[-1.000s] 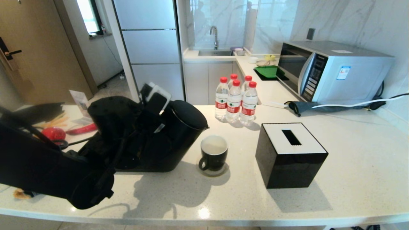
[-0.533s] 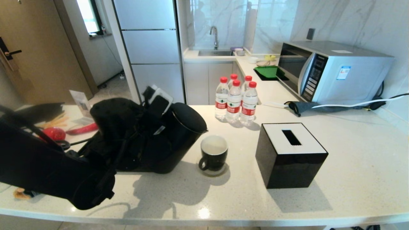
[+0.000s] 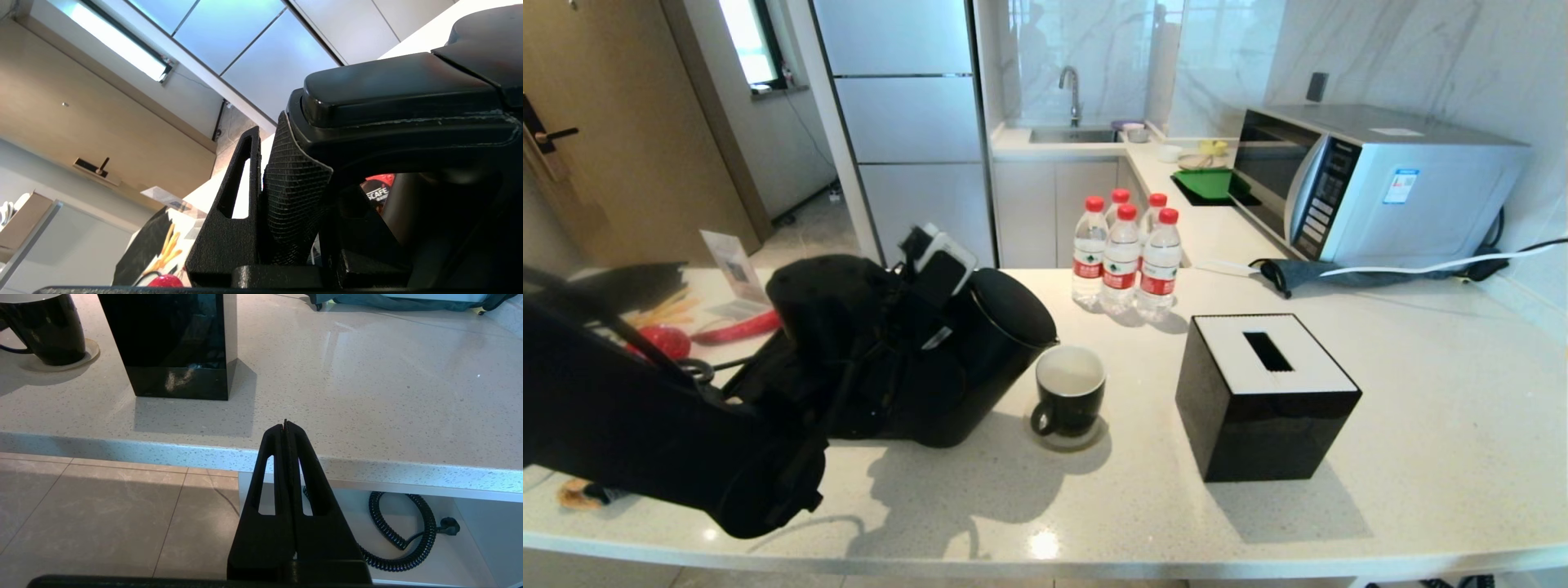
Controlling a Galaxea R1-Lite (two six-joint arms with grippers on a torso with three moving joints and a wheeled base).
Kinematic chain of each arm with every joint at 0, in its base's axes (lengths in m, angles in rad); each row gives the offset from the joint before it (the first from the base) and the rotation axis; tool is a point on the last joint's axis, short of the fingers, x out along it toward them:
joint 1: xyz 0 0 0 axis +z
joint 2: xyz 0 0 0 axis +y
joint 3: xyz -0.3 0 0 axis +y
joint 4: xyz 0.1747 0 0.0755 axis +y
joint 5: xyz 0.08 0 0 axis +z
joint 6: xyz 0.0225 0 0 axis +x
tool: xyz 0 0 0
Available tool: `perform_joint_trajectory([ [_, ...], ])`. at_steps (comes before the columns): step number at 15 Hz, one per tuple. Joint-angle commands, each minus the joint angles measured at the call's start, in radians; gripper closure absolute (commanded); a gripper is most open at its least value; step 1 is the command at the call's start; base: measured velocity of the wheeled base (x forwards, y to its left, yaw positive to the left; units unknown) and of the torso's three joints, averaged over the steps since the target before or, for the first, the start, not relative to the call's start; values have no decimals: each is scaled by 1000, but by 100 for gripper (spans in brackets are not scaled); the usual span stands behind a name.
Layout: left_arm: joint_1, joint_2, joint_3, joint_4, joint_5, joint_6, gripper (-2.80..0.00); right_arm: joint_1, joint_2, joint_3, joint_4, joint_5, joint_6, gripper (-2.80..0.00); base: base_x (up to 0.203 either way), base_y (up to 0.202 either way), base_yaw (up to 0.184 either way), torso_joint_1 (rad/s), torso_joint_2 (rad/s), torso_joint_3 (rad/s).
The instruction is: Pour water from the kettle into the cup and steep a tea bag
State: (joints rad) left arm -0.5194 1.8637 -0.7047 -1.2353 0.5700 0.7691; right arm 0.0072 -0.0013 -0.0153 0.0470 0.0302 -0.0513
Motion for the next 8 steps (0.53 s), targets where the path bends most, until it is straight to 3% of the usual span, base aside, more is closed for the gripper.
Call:
perform_joint_trajectory([
  [1,-6,8,-1,-7,4,5,0,0,1,0,1,0,-1,0,0,0,0,0,0,0],
  [8,-14,17,-1,-7,5,9,0,0,1,0,1,0,-1,0,0,0,0,0,0,0],
])
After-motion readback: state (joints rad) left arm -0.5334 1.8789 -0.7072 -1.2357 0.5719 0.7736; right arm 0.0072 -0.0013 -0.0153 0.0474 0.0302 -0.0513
